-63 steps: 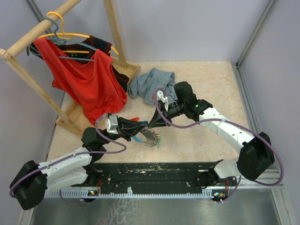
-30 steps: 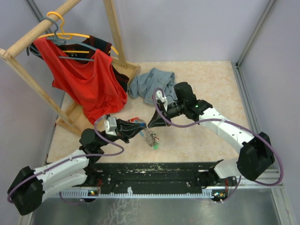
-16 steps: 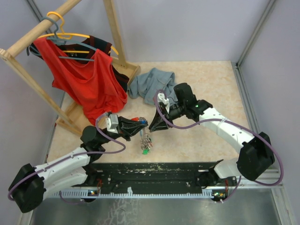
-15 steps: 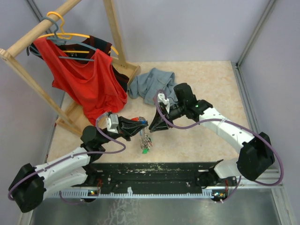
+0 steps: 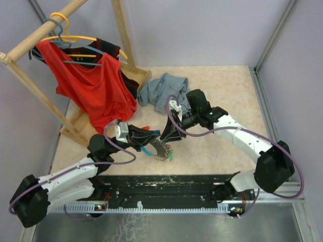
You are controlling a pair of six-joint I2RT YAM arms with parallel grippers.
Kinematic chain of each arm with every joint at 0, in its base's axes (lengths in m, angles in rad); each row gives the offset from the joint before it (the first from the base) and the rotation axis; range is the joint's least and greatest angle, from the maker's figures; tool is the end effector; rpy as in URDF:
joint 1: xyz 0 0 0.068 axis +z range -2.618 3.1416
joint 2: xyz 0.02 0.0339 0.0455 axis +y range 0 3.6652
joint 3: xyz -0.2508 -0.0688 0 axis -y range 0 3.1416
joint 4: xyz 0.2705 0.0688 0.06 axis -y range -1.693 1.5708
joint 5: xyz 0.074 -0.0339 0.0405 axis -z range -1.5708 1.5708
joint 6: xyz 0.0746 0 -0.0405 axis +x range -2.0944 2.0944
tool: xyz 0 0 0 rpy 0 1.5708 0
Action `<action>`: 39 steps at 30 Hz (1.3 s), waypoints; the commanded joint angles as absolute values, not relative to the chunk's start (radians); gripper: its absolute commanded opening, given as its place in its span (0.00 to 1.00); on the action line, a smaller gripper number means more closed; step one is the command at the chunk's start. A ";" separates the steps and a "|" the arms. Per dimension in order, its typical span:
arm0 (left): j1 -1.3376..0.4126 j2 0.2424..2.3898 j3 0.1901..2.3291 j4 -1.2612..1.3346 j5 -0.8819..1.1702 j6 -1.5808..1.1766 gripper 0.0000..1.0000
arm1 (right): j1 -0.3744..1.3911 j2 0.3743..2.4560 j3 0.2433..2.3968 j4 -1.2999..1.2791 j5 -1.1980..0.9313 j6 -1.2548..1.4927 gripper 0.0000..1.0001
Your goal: Remove the keys from the keyring
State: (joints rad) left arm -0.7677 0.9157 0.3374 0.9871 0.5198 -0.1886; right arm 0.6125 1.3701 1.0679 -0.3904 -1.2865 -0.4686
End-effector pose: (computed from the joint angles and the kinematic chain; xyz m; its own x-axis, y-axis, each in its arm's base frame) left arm 0.1569 -0.2029 0.2699 0.1064 -0.3289 -0.9383 0.9678 0.2507 0.0219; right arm 0.2200 0.2421 0.2754 -0.1203 -0.2394 -0.9634 -0.9191 -0.3400 0.1993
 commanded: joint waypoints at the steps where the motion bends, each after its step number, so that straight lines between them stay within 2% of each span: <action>1: -0.767 0.921 0.384 1.071 0.543 -0.214 0.00 | 0.593 1.367 1.121 -0.342 -1.303 -0.452 0.25; 17: -0.767 1.001 0.394 1.157 0.625 -0.272 0.00 | 0.577 1.355 1.081 -0.233 -1.331 -0.421 0.31; 28: -0.767 1.048 0.408 1.220 0.681 -0.314 0.00 | 0.617 1.338 1.084 -0.412 -1.363 -0.718 0.35; 39: -0.767 1.022 0.402 1.210 0.680 -0.308 0.00 | 0.668 1.342 1.092 -0.459 -1.339 -0.750 0.32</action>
